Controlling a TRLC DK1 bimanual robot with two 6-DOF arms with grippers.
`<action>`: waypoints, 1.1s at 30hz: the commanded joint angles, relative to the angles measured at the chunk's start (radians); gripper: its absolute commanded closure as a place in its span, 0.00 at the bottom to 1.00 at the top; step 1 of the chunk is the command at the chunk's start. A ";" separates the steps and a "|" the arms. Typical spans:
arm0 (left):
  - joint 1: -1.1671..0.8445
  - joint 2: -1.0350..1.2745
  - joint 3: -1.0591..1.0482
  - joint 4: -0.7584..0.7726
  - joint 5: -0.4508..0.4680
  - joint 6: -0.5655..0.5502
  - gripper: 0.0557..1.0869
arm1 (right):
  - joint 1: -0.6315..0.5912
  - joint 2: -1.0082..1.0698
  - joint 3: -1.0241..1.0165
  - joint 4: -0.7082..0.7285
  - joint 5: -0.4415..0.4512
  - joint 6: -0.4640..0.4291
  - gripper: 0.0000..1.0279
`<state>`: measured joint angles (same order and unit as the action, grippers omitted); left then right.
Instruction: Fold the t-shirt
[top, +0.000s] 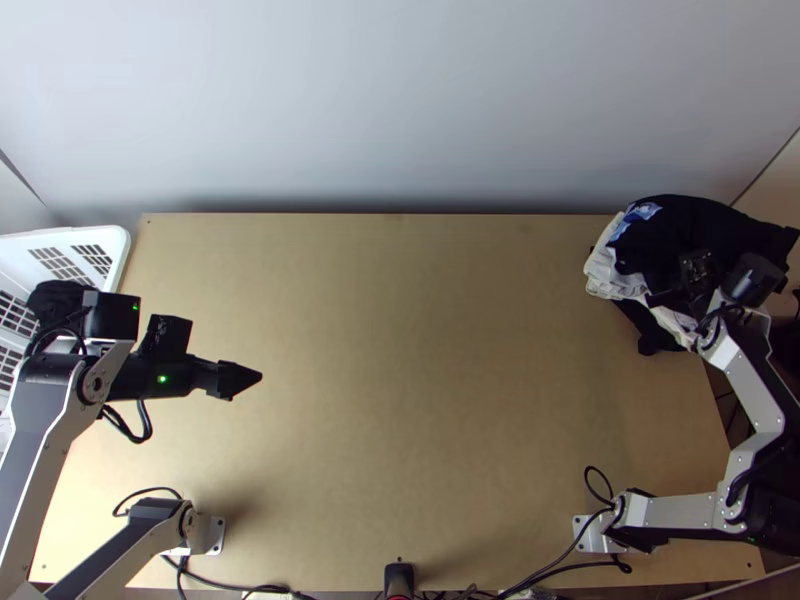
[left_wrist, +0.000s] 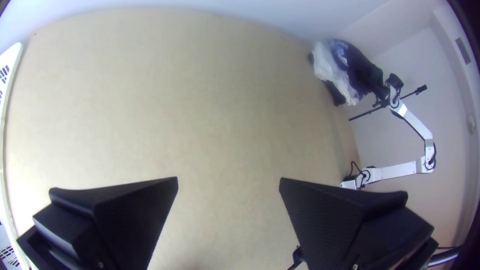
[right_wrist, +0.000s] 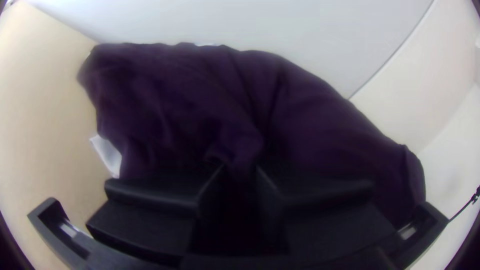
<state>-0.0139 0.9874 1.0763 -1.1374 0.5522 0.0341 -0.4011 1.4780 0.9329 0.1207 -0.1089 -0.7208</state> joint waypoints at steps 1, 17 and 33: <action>-0.003 -0.036 -0.042 0.002 0.002 -0.013 0.04 | -0.001 -0.061 -0.046 -0.039 0.002 0.024 0.57; -0.006 -0.064 -0.059 0.042 -0.032 -0.057 0.04 | 0.001 -0.231 0.202 -0.357 -0.138 0.189 0.03; -0.003 -0.291 -0.082 0.275 -0.317 -0.099 0.04 | 0.240 -0.650 0.043 -0.362 -0.143 0.492 0.03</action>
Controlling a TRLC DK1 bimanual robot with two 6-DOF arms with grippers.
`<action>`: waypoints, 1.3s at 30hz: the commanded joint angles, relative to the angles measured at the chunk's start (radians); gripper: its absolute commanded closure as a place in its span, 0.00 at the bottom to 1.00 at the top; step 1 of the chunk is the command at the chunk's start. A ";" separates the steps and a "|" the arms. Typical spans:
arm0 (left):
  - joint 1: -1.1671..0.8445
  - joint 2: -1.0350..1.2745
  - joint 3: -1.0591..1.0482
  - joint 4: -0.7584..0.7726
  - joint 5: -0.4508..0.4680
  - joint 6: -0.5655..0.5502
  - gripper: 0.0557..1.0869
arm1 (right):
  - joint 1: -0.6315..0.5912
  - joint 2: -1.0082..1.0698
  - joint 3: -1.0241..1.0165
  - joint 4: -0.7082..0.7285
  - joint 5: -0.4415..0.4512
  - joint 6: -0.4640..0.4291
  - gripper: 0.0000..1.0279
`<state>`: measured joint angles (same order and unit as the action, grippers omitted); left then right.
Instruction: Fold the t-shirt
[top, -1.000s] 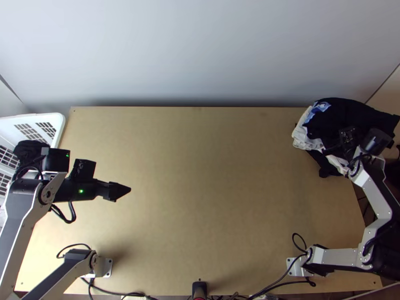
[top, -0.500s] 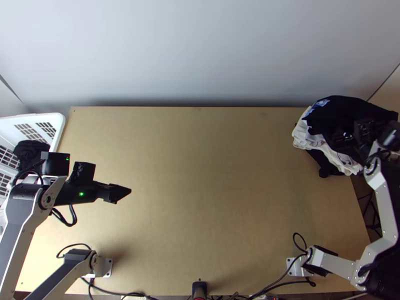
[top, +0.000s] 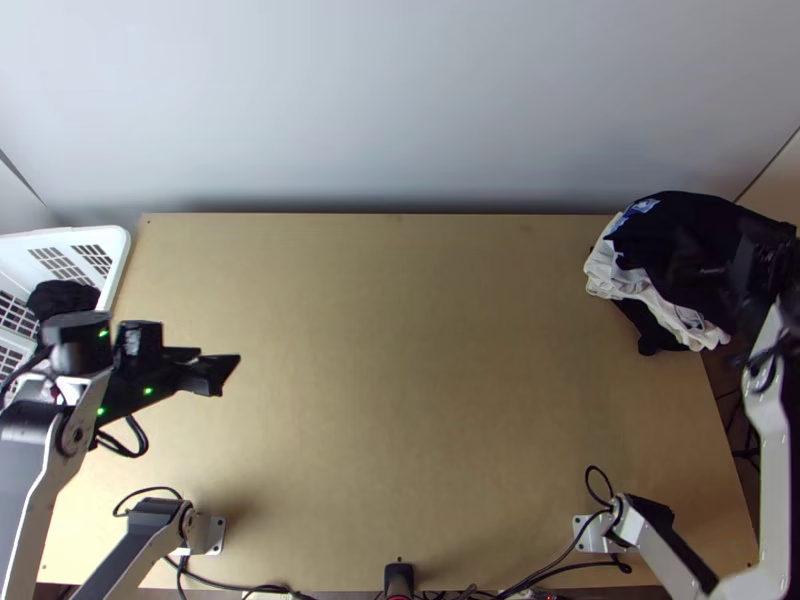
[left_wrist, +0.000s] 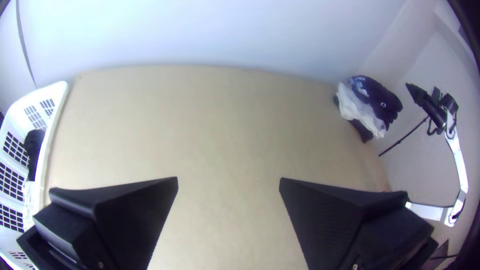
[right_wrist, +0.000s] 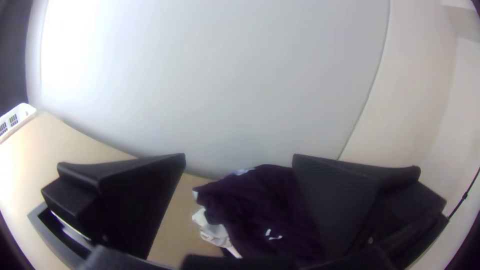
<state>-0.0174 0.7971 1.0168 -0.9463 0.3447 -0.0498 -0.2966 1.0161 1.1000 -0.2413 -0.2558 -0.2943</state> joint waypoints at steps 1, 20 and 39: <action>0.000 -0.119 -0.032 0.095 -0.127 -0.019 0.04 | 0.168 -0.220 -0.157 0.000 0.012 0.072 0.03; 0.065 -0.707 -0.469 0.279 -0.305 0.082 0.04 | 0.551 -1.027 -0.922 0.042 0.385 0.047 0.03; 0.152 -0.800 -0.929 0.759 -0.305 0.025 0.04 | 0.527 -1.019 -1.006 0.033 0.435 0.308 0.03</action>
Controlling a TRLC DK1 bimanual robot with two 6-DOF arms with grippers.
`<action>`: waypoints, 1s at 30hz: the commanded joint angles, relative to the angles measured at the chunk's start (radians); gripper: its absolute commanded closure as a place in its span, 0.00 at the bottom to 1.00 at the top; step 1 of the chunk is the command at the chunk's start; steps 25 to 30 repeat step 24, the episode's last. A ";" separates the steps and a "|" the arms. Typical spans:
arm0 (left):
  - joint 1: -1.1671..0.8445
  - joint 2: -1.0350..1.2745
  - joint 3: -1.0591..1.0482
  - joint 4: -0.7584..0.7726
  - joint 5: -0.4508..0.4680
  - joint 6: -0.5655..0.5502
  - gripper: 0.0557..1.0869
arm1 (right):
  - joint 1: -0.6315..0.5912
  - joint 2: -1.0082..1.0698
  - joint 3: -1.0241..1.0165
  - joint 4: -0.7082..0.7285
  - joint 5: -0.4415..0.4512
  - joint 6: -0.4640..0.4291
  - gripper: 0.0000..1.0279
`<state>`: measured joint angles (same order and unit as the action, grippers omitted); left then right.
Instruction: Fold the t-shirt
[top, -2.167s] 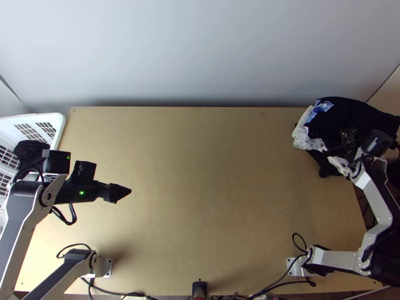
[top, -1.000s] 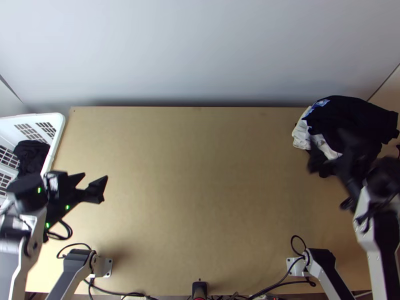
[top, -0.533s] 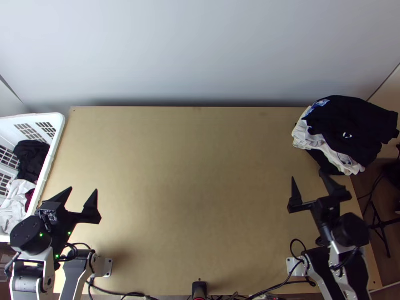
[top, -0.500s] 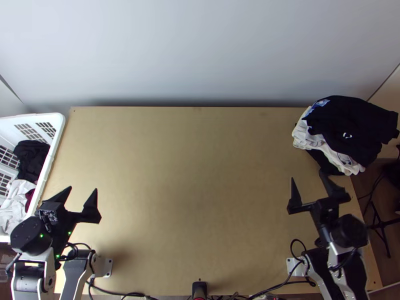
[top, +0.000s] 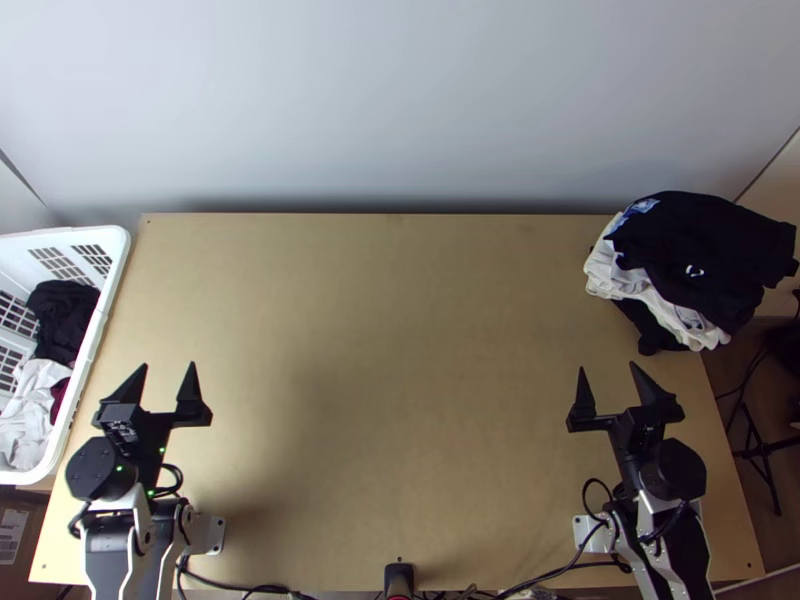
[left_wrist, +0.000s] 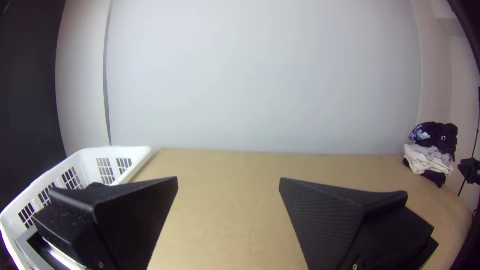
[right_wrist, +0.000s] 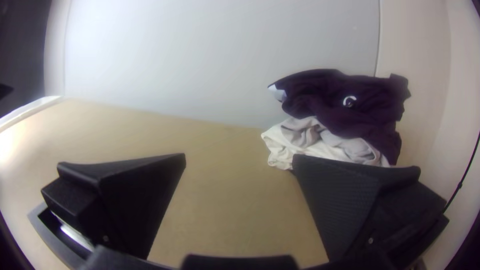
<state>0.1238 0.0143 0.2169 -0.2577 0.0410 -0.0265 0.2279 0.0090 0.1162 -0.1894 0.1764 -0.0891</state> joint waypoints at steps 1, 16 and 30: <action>0.013 -0.017 -0.134 0.060 -0.001 0.013 0.04 | 0.002 -0.010 -0.023 -0.019 0.003 0.103 0.03; 0.013 -0.016 -0.140 0.041 -0.001 0.016 0.04 | 0.001 -0.012 -0.023 -0.021 0.003 0.103 0.03; 0.011 -0.016 -0.140 0.041 -0.001 0.016 0.04 | 0.001 -0.012 -0.023 -0.021 0.003 0.103 0.03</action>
